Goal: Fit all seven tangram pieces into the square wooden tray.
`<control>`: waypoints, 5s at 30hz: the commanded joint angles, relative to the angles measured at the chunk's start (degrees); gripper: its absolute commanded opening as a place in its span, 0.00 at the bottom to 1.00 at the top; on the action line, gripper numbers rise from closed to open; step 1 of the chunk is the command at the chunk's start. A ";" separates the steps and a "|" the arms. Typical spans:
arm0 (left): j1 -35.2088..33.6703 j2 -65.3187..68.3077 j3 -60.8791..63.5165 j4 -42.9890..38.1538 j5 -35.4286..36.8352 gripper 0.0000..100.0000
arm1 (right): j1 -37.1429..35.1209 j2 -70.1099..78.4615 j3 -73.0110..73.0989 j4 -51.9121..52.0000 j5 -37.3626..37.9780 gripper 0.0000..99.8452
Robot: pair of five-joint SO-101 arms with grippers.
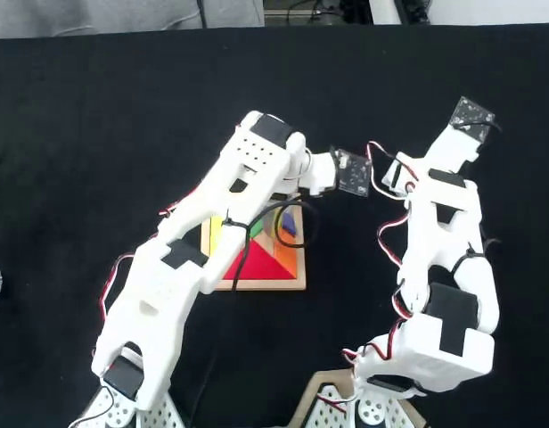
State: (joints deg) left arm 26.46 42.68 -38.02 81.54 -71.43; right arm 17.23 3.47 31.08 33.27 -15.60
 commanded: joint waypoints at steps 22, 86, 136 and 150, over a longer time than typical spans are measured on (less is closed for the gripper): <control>-9.36 6.24 -11.21 2.02 12.48 0.35 | 0.62 -3.47 -0.75 -1.05 -0.35 0.01; -32.40 -35.25 2.51 19.08 43.78 0.31 | -10.90 -3.30 0.75 -0.70 15.56 0.01; -45.85 -64.09 93.93 -46.86 63.30 0.06 | -27.60 8.40 -9.27 8.35 27.16 0.01; -43.56 -72.26 94.37 -48.62 70.77 0.07 | -18.64 -18.42 -4.44 17.93 17.76 0.01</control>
State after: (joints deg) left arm -17.85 -23.25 58.68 30.11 -6.55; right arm -3.96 -0.75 25.36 48.31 4.09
